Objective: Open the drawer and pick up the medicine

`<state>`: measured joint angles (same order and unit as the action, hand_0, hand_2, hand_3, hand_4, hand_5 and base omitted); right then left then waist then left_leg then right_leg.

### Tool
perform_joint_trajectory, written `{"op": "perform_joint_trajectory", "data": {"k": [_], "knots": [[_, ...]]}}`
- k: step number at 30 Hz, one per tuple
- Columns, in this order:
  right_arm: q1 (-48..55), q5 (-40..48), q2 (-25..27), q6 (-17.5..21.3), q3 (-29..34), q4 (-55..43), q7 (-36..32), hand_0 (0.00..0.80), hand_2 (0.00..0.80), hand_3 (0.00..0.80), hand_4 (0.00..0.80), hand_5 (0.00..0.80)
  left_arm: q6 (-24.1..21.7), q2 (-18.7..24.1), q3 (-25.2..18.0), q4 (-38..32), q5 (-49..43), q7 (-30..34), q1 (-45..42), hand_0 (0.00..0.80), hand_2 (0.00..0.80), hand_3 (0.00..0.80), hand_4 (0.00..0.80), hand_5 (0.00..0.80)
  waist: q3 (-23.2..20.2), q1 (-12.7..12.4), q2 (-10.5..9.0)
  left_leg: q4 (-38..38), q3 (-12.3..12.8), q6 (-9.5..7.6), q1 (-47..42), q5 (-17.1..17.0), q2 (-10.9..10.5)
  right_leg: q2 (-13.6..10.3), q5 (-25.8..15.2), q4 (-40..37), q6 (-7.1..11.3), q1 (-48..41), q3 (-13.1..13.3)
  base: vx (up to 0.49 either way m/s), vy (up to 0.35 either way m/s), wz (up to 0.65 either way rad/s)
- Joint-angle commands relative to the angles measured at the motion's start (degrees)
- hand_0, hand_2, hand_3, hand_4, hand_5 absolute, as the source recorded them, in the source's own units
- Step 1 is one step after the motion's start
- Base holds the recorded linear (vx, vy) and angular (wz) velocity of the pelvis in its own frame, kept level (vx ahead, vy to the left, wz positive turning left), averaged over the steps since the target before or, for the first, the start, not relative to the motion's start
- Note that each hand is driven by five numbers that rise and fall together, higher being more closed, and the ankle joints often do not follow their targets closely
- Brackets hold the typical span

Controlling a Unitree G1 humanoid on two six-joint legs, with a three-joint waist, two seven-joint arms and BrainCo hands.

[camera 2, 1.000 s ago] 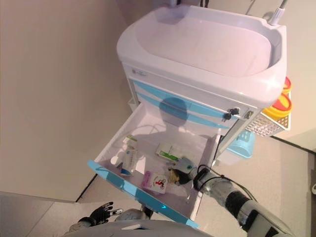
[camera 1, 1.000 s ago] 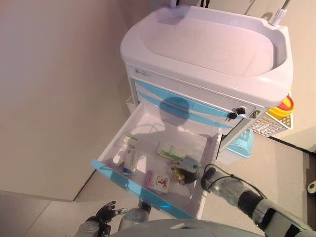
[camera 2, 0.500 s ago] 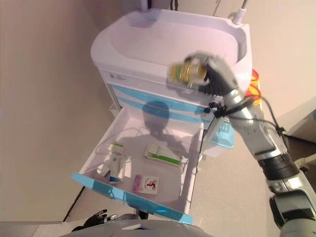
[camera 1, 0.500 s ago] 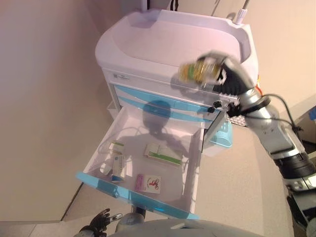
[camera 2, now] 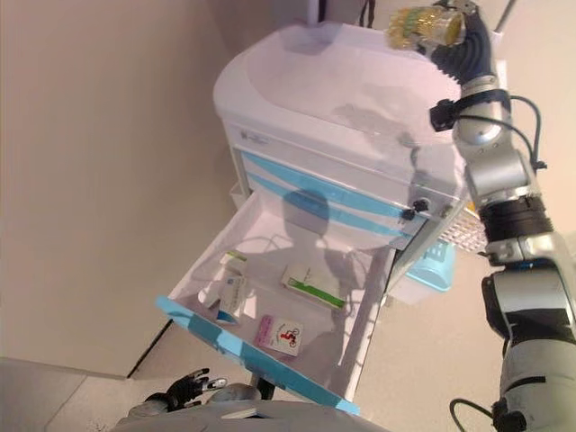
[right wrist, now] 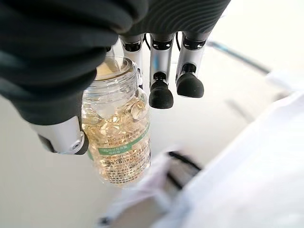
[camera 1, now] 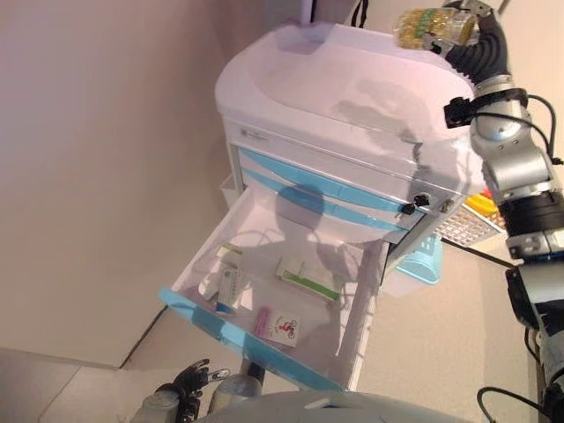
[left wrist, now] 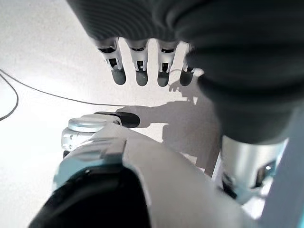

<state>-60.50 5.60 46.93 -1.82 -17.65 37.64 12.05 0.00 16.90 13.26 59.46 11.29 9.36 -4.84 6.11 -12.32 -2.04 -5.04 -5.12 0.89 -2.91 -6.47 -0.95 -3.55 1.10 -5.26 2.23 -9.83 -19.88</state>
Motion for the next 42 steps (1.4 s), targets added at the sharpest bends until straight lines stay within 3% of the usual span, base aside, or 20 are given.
{"op": "perform_joint_trajectory", "data": {"k": [1,8,12,15,20,26,39,40,41,42], "knots": [[-10.4,0.0,6.3,0.6,-7.8,4.0,-0.3,0.800,0.800,0.800,0.800,0.800,1.0,3.2,5.1,3.9,0.1,1.1,0.8,0.000,0.000,0.000,0.000,0.000,-2.5,-2.6,-1.91,0.0,-0.8,-0.28,-0.4,3.8,-1.9,-1.6,-1.0,3.2,0.60,1.2,-1.5,0.056,0.016,0.13],[-20.0,-2.7,8.9,-5.2,-18.4,16.1,-8.9,0.800,0.800,0.800,0.800,0.800,0.3,4.5,5.5,4.8,0.8,1.6,0.7,0.000,0.000,0.000,0.000,0.000,-2.2,-3.9,-2.54,0.0,-2.1,-0.33,-0.1,3.4,-2.3,-1.8,-1.1,3.2,0.73,1.0,-2.3,0.054,0.020,0.11],[-24.4,-7.1,10.5,-8.4,-24.7,23.0,-20.5,0.800,0.800,0.800,0.800,0.800,-1.3,5.4,5.4,4.9,1.3,1.4,0.9,0.000,0.000,0.000,0.000,0.000,-1.5,-5.0,-3.56,0.0,-2.9,-0.35,0.4,3.3,-2.2,-1.6,-0.5,3.6,0.46,1.2,-2.5,0.025,-0.016,0.10],[-22.3,-7.7,11.0,-8.0,-25.9,24.0,-26.5,0.800,0.800,0.800,0.800,0.800,-7.1,5.3,4.1,10.2,1.1,0.8,1.4,0.000,0.000,0.000,0.000,0.000,-0.4,-4.9,-5.64,0.0,-3.0,-0.45,1.2,3.3,-2.0,-1.2,-0.3,4.0,0.12,2.1,-2.7,-0.027,-0.095,0.10],[-22.5,-9.4,10.4,-9.1,-27.5,24.9,-35.1,0.800,0.800,0.800,0.800,0.800,-6.2,5.5,3.3,10.8,1.0,0.0,1.8,0.000,0.000,0.000,0.000,0.000,0.2,-4.4,-7.09,0.0,-3.0,-0.39,1.0,3.1,-1.7,-1.0,-0.5,4.1,-0.09,1.9,-2.4,0.044,-0.043,0.03],[-21.0,-13.3,8.1,-8.1,-27.2,26.1,-38.5,0.800,0.800,0.800,0.800,0.800,-4.8,5.5,4.4,9.0,1.6,-0.1,1.2,0.000,0.000,0.000,0.000,0.000,0.1,-4.7,-6.52,0.0,-3.1,-0.48,1.0,3.0,-1.6,-1.0,-0.3,4.4,0.00,1.9,-2.1,0.023,0.012,0.02],[-18.9,-15.5,7.7,-6.3,-27.2,25.0,-36.8,0.800,0.800,0.800,0.800,0.800,-3.2,7.0,5.8,5.0,2.0,0.1,1.8,0.000,0.000,0.000,0.000,0.000,2.0,-5.2,-5.81,0.0,-3.4,-0.31,2.1,2.4,-1.3,-0.8,-0.8,4.3,0.23,3.1,-1.9,-0.024,-0.015,0.00],[-19.0,-15.5,7.9,-5.6,-27.5,24.8,-36.4,0.759,0.759,0.759,0.759,0.759,-3.2,7.1,5.8,4.7,2.0,0.2,1.8,0.000,0.000,0.000,0.000,0.000,2.2,-5.1,-5.83,0.0,-3.4,-0.28,2.2,2.4,-1.3,-0.8,-0.9,4.3,0.25,3.2,-1.8,-0.036,-0.019,-0.02],[-19.2,-15.7,7.9,-5.4,-27.7,24.7,-36.1,0.662,0.662,0.662,0.662,0.662,-3.2,7.1,5.9,4.5,2.0,0.1,1.7,0.000,0.000,0.000,0.000,0.000,2.2,-5.1,-5.81,0.0,-3.4,-0.27,2.2,2.4,-1.3,-0.8,-0.9,4.3,0.26,3.2,-1.8,0.000,0.000,0.00],[-19.4,-16.0,7.9,-5.2,-27.9,24.2,-35.5,0.386,0.386,0.386,0.386,0.386,-3.1,7.0,6.0,4.2,2.0,0.1,1.7,0.000,0.000,0.000,0.000,0.000,2.3,-5.1,-5.82,0.0,-3.3,-0.24,2.3,2.3,-1.2,-0.8,-1.0,4.2,0.26,3.2,-1.7,0.000,0.000,0.00]]}}
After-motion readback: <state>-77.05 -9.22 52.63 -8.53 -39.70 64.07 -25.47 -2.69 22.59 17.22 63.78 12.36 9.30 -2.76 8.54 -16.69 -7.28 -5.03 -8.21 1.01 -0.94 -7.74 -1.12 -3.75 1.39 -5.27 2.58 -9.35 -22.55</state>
